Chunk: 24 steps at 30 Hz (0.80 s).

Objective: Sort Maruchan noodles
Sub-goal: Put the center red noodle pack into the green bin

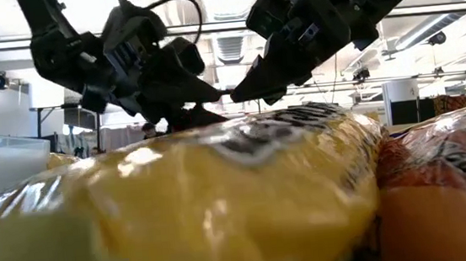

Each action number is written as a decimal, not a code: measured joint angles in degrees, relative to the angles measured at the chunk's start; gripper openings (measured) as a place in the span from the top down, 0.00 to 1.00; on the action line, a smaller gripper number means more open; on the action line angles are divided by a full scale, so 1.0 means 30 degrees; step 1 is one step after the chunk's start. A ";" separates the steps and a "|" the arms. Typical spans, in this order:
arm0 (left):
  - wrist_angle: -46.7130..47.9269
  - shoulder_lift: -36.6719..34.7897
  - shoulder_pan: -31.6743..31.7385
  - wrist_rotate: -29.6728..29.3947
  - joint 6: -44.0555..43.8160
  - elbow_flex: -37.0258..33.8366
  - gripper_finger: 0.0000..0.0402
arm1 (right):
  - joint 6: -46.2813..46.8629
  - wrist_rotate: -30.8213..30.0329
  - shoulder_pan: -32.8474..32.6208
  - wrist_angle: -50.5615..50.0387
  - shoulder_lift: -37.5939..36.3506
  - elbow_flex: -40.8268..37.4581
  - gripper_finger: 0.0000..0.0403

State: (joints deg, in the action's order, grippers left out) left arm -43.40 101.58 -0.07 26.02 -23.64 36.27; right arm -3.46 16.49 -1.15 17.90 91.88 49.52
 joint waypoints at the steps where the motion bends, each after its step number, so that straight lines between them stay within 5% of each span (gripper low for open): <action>1: 0.0087 0.0210 0.0088 0.0390 -0.0254 0.0071 0.50 | 0.0060 0.0000 -0.0045 -0.0009 0.0000 0.0000 0.86; 10: 0.0312 0.0075 0.0342 0.1572 -0.1070 -0.0238 0.60 | 0.6446 0.1863 -0.1101 -0.0573 -0.0291 0.0015 0.86; 24: 0.2851 -0.1025 0.0288 0.2449 -0.3740 -0.0878 0.63 | 1.0037 -0.0512 -0.3664 0.0466 0.1434 0.0007 0.86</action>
State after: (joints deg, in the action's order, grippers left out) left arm -34.85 98.50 0.79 33.37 -34.86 33.63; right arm 26.65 14.95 -12.15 19.30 96.18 49.54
